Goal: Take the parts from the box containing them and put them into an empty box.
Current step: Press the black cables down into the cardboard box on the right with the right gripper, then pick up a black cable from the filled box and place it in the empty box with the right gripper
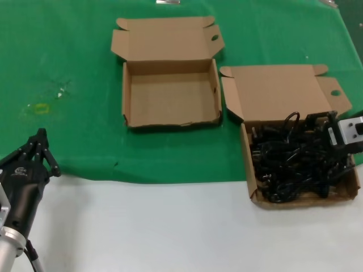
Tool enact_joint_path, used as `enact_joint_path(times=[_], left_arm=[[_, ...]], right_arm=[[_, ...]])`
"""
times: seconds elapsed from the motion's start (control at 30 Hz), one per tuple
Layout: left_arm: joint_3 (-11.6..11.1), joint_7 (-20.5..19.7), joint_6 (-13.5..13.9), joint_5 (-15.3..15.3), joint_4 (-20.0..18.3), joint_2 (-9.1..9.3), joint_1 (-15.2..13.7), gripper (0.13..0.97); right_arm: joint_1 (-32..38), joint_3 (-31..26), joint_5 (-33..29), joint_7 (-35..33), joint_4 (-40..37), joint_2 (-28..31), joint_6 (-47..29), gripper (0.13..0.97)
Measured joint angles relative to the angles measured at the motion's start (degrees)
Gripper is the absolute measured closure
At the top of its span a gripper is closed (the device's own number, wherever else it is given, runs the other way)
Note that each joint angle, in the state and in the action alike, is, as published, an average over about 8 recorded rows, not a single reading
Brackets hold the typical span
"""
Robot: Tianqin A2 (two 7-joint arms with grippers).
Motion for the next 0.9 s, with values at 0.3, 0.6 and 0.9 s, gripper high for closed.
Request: enact_joint_path(times=[0.3, 0.6, 0.9], left_arm=[[0.0, 0.0, 0.0, 0.0, 0.0, 0.0, 0.0, 0.953], [0.0, 0.0, 0.0, 0.0, 0.0, 0.0, 0.0, 0.953], [0.0, 0.0, 0.0, 0.0, 0.0, 0.0, 0.0, 0.953]], right_arm=[[-0.1, 0.6, -0.7, -0.3, -0.8, -0.6, 0.2, 0.529], [0.0, 0.8, -1.7, -0.6, -1.2, -1.2, 0.5, 0.721], [1.1, 1.4, -2.8, 1.4, 2.7, -0.1, -0.5, 0.845]])
